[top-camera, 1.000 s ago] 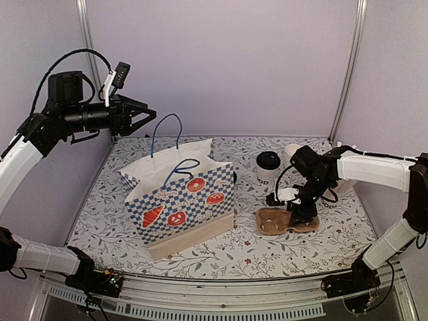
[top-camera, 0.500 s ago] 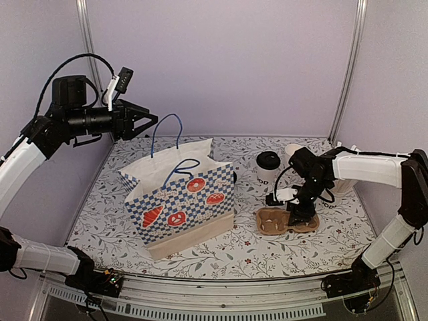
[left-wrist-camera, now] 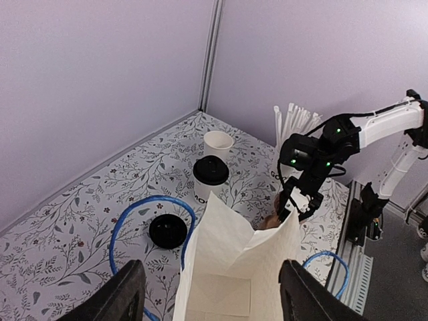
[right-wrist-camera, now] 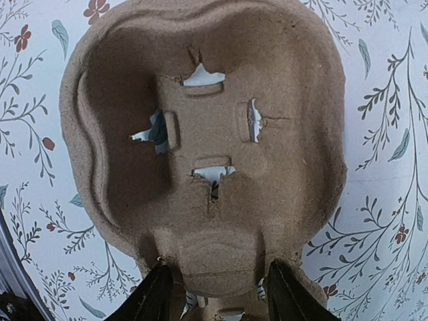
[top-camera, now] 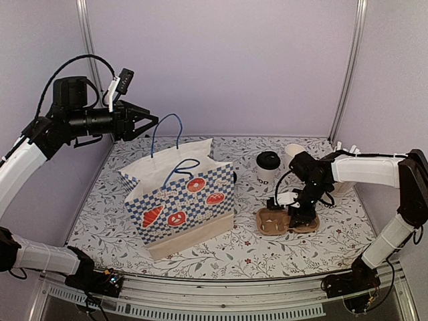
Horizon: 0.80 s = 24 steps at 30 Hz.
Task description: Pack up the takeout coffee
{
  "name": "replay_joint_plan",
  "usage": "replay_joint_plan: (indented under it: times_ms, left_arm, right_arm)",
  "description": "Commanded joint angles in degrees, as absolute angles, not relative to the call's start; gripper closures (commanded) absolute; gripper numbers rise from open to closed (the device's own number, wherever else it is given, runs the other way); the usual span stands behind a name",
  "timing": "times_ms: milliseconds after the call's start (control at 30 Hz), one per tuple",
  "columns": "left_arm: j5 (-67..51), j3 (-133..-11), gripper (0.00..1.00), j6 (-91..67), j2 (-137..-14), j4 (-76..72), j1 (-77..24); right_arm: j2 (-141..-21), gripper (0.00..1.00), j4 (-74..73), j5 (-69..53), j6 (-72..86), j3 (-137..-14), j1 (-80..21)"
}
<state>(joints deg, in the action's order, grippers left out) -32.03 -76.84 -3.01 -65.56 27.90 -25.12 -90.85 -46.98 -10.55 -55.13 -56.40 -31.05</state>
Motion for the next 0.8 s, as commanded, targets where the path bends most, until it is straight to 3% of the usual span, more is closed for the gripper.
replay_joint_plan:
  times_ms: [0,300,767]
  left_arm:
    - [-31.73,-75.81,0.29,-2.89,-64.82,26.12,-25.64]
    - [-31.22,-75.76,0.29,-2.86,-64.47,26.08,-25.6]
    - [-24.38,-78.87,0.29,-3.54,-63.47,31.18,-24.89]
  right_arm:
    - [-91.32,0.5,-46.42,-10.32,-55.63,-55.64,-30.76]
    - [-91.02,0.57,-48.02,-12.04,-54.65,-57.96,-30.76]
    - [-87.45,0.61,-59.26,-20.52,-53.12,-74.41,-30.76]
